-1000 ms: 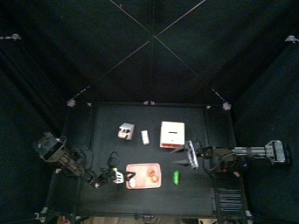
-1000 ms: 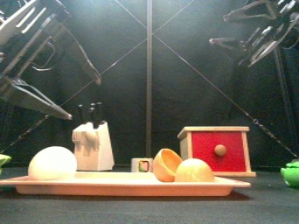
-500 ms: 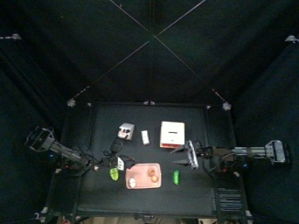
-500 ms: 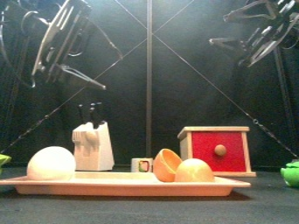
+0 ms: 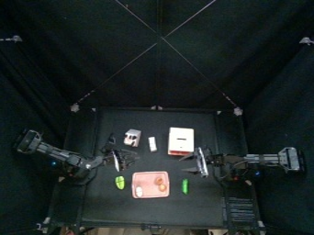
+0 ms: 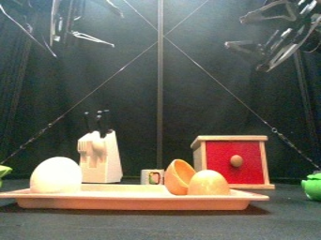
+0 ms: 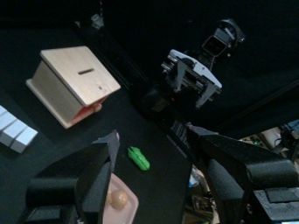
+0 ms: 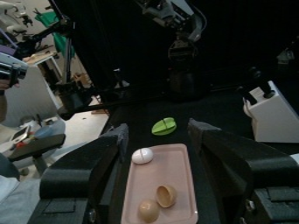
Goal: Grab cleaver
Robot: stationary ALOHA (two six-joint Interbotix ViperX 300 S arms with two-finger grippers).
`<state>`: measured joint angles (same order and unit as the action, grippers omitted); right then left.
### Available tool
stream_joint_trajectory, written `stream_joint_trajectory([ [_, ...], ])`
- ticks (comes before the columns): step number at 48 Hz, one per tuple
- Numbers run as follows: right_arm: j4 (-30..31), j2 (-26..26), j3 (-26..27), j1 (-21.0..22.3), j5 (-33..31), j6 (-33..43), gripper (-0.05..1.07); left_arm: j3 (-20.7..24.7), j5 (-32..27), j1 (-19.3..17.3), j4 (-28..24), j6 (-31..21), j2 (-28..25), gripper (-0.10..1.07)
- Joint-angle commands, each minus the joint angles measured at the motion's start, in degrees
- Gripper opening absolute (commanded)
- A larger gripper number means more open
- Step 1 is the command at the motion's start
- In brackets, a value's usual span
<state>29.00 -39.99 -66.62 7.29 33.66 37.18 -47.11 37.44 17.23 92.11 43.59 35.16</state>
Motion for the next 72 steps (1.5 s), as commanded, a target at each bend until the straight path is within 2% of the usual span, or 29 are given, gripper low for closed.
stream_joint_trajectory([
  [1, -0.2, -0.1, 0.6, 0.1, 0.2, 0.0, 0.91, 1.8, 0.4, -1.3, 3.8, 6.3, 1.9, 0.95],
  [9, -0.2, -0.1, 0.5, 0.1, 0.2, 0.0, 0.91, 2.0, 4.0, -3.8, 14.1, 20.8, 4.7, 0.95],
  [14, -0.2, -0.1, 0.5, 0.1, 0.2, 0.0, 0.91, 3.1, 11.3, -4.1, 21.8, 29.8, 5.4, 0.95],
  [17, -0.2, -0.1, 0.5, 0.2, 0.2, 0.0, 0.91, 4.5, 17.5, -4.0, 26.7, 35.2, 5.3, 0.95],
  [22, -0.2, -0.1, 0.5, 0.3, 0.2, 0.0, 0.91, 6.5, 24.2, -4.0, 30.3, 40.2, 4.7, 0.95],
  [29, -0.2, -0.1, 0.5, 0.6, 0.2, 0.0, 0.91, 7.3, 30.1, -4.5, 30.3, 40.6, 3.9, 0.95],
  [36, -0.2, -0.1, 0.4, 0.6, 0.2, 0.0, 0.91, 6.9, 32.4, -6.1, 30.8, 40.6, 3.3, 0.95],
  [52, -0.2, -0.1, 0.4, 0.8, 0.2, 0.0, 0.91, 4.9, 31.6, -8.2, 30.8, 40.4, 0.7, 0.95],
  [72, -0.2, -0.1, 0.4, 1.4, 0.2, 0.0, 0.91, 1.1, 24.7, -14.9, 30.7, 38.8, -5.4, 0.94],
])
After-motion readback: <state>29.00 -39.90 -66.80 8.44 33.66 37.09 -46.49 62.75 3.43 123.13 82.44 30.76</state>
